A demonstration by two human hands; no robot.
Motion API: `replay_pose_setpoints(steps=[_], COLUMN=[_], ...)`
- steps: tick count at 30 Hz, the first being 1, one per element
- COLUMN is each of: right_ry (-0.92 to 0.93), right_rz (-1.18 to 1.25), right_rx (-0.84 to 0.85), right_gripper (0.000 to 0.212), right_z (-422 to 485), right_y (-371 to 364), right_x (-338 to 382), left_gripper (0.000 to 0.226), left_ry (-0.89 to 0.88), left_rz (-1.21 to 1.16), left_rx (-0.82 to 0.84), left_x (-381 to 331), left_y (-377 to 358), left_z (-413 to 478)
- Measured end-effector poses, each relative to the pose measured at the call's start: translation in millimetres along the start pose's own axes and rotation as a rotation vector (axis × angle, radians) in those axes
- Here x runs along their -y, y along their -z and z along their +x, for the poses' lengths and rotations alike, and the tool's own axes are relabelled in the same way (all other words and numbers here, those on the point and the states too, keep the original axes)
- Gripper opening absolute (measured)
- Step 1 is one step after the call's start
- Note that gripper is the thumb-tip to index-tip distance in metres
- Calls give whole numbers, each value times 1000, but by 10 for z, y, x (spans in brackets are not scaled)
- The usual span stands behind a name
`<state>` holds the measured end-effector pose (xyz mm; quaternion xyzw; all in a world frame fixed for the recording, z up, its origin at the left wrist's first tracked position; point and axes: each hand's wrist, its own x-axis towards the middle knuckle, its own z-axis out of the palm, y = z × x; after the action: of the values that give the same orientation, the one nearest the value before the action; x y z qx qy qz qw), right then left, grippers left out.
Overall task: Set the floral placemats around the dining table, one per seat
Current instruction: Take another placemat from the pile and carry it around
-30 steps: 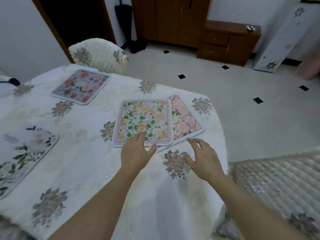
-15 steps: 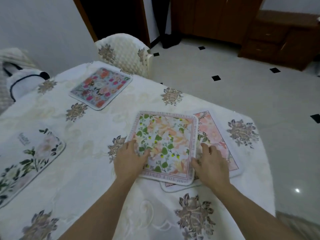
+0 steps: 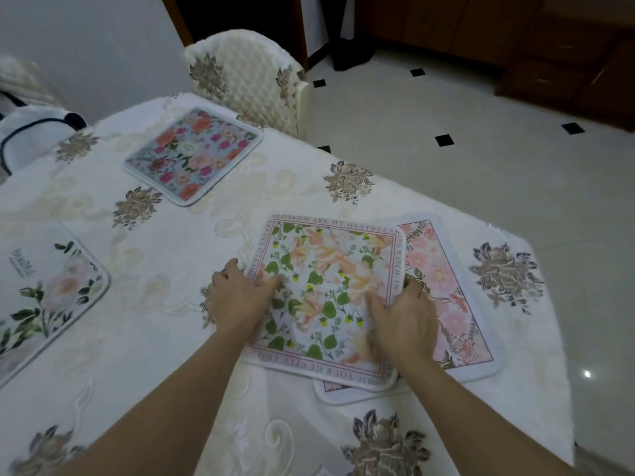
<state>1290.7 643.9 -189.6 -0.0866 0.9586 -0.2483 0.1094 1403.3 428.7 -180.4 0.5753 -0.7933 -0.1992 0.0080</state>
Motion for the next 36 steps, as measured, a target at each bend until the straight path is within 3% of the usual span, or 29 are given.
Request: replay_pose_setpoints(steps=[6, 10, 20, 30, 36], right_ry=[-53, -52, 166, 389, 495], right_rz=[327, 414, 611, 626, 651], right_rx=[53, 88, 226, 481, 638], right_gripper=[25, 16, 23, 20, 17], right_z=[-1, 1, -274, -1028, -1810], right_y=[41, 120, 359, 291, 193], right_x=[74, 89, 309, 923, 1305], left_gripper=[46, 25, 15, 16, 9], left_ry=[-65, -140, -145, 28, 188], left_rz=[-200, -210, -532, -622, -841], left_rx=[57, 19, -31, -200, -332], left_x=[-24, -31, 502, 1532, 2272], left_y=[84, 208, 786, 1566, 2019], left_z=[-81, -253, -777, -1550, -2215])
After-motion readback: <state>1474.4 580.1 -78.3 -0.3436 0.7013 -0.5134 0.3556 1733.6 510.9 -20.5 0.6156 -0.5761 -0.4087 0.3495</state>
